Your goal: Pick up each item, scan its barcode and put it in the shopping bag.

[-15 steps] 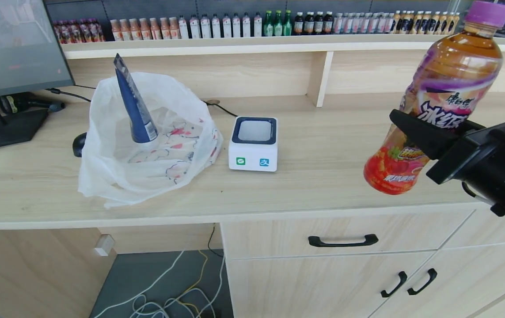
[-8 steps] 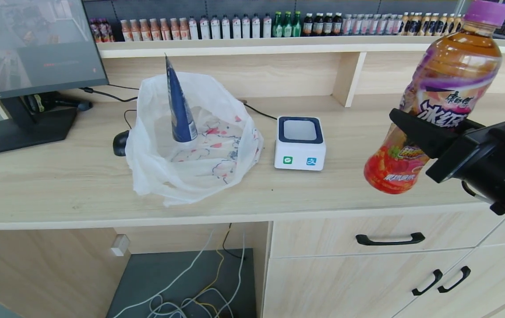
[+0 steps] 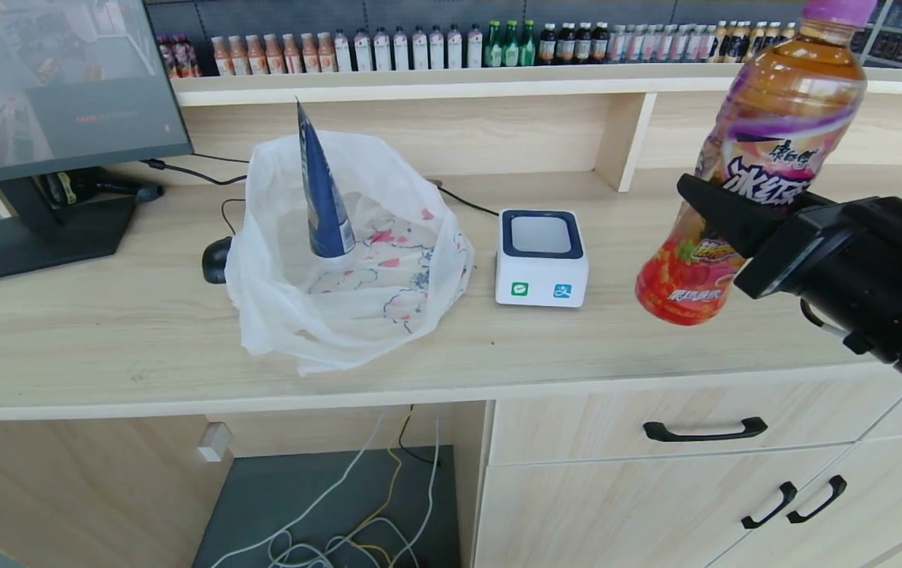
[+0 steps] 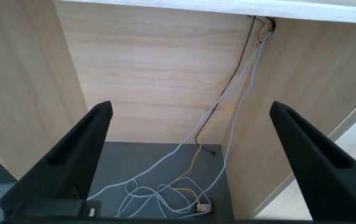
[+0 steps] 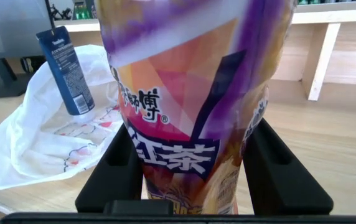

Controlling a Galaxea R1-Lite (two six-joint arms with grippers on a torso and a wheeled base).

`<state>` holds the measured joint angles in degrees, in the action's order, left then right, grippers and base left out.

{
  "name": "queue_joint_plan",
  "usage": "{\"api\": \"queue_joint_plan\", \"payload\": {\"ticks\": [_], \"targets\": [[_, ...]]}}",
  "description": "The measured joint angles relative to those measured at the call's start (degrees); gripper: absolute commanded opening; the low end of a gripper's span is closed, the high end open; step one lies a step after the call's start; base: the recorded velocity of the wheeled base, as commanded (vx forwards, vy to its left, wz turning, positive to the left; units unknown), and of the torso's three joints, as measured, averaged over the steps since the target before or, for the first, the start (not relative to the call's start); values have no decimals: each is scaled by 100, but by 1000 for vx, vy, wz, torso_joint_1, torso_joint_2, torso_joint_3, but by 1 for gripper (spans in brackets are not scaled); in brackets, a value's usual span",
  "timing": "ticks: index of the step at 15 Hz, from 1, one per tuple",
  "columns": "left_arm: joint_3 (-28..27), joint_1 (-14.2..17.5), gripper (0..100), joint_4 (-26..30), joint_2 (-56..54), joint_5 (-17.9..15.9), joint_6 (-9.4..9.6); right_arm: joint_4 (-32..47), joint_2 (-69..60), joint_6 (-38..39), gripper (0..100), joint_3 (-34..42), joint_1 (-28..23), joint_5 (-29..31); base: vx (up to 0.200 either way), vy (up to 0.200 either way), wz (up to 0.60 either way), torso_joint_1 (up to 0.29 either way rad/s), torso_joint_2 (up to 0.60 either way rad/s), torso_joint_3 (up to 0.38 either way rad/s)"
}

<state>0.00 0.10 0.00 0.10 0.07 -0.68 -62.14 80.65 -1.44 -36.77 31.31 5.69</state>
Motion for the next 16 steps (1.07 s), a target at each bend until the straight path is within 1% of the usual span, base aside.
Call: {"api": "queue_joint_plan", "payload": {"ticks": [5,7,9,13,16], "targets": [[0,-5,100,0,0,0,0,22,463,144,0,-656,13,22,0,0,0,0,0,0],[0,-2,100,0,0,0,0,22,722,226,0,-1111,15,22,0,0,0,0,0,0],[0,0,100,0,0,0,0,44,975,423,0,-1488,15,65,0,0,0,0,0,0],[0,-2,100,0,0,0,0,61,1358,887,0,-1891,17,421,0,0,0,0,0,0],[0,-5,100,0,0,0,0,66,1596,1224,0,-2131,30,471,0,0,0,0,0,0]]}}
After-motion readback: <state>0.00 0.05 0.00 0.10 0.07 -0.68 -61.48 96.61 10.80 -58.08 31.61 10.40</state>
